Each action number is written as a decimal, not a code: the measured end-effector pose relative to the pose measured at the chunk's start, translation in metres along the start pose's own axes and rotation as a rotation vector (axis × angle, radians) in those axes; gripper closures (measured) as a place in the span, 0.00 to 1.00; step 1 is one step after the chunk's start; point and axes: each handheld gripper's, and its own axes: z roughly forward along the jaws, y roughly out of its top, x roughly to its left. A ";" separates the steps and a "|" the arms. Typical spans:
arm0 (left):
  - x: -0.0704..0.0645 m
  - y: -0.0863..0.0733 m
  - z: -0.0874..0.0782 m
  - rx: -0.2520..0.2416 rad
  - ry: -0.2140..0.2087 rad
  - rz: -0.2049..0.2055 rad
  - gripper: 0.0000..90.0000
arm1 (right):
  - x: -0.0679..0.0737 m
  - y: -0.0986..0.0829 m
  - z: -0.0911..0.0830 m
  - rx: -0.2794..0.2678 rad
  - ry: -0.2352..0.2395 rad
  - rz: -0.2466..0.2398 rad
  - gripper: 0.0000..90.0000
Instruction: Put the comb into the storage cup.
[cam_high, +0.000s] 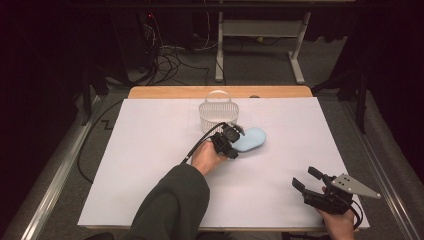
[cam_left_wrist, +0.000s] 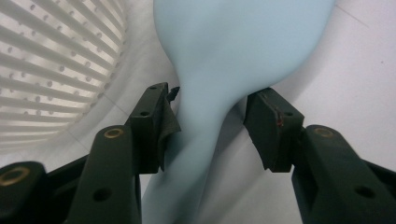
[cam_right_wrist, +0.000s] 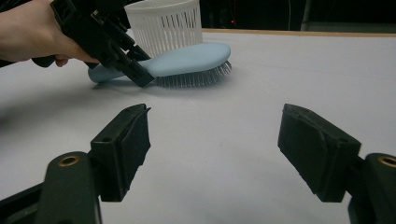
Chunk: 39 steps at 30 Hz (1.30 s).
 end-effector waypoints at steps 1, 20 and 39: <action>0.000 0.000 0.000 0.002 0.005 0.003 0.57 | 0.000 0.000 0.000 0.000 0.000 0.000 0.29; 0.004 0.001 0.002 0.019 -0.043 0.013 0.66 | 0.000 0.000 0.001 0.005 0.010 0.001 0.29; 0.006 0.001 0.002 0.015 -0.093 0.013 0.77 | 0.001 0.000 0.002 0.008 0.010 -0.004 0.29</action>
